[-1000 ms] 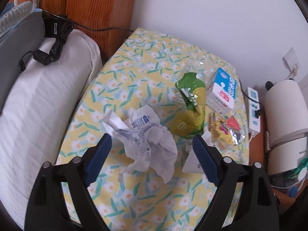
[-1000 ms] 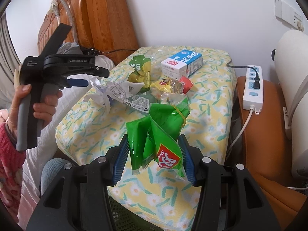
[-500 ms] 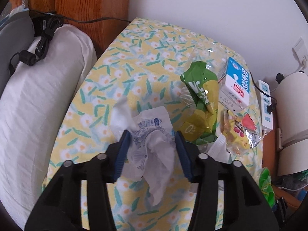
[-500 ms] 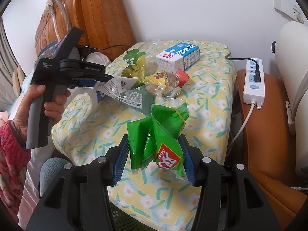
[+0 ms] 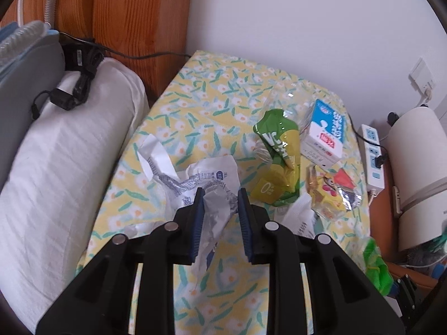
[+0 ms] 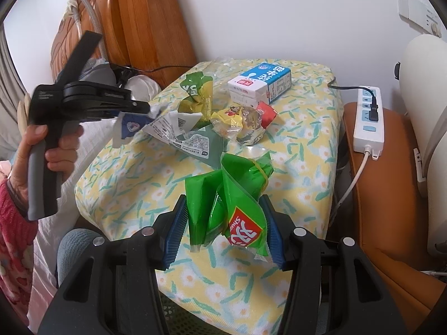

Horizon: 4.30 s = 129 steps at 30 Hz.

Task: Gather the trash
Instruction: 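Lower both tools over the green wastebasket and release the snack bag and paper, then grasp the white printed wrapper with the right gripper, then grasp the green-and-yellow juice pouch with the left gripper while the right holds the wrapper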

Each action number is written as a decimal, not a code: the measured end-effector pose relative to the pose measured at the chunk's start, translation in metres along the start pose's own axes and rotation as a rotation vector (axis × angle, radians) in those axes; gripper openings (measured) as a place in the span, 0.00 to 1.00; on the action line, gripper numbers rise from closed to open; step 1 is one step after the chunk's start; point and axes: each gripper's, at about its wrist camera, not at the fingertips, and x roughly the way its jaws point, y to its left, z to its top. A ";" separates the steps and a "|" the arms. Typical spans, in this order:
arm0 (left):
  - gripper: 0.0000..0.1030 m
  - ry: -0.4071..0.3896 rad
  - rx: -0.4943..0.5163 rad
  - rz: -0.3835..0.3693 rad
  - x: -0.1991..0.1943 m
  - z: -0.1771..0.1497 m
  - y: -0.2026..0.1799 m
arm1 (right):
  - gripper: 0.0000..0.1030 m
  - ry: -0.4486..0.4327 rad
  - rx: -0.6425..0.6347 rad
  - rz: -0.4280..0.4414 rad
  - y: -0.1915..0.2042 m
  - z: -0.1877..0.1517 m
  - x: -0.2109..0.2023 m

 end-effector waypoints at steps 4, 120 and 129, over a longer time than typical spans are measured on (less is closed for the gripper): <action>0.23 -0.044 0.014 -0.005 -0.037 -0.023 0.000 | 0.51 -0.010 -0.016 0.004 0.005 -0.001 -0.009; 0.92 -0.084 0.127 0.132 0.048 -0.012 -0.068 | 0.23 -0.167 -0.033 -0.053 -0.009 0.028 -0.007; 0.86 -0.007 0.063 0.117 0.083 0.013 -0.072 | 0.23 -0.169 -0.011 -0.015 -0.021 0.024 -0.002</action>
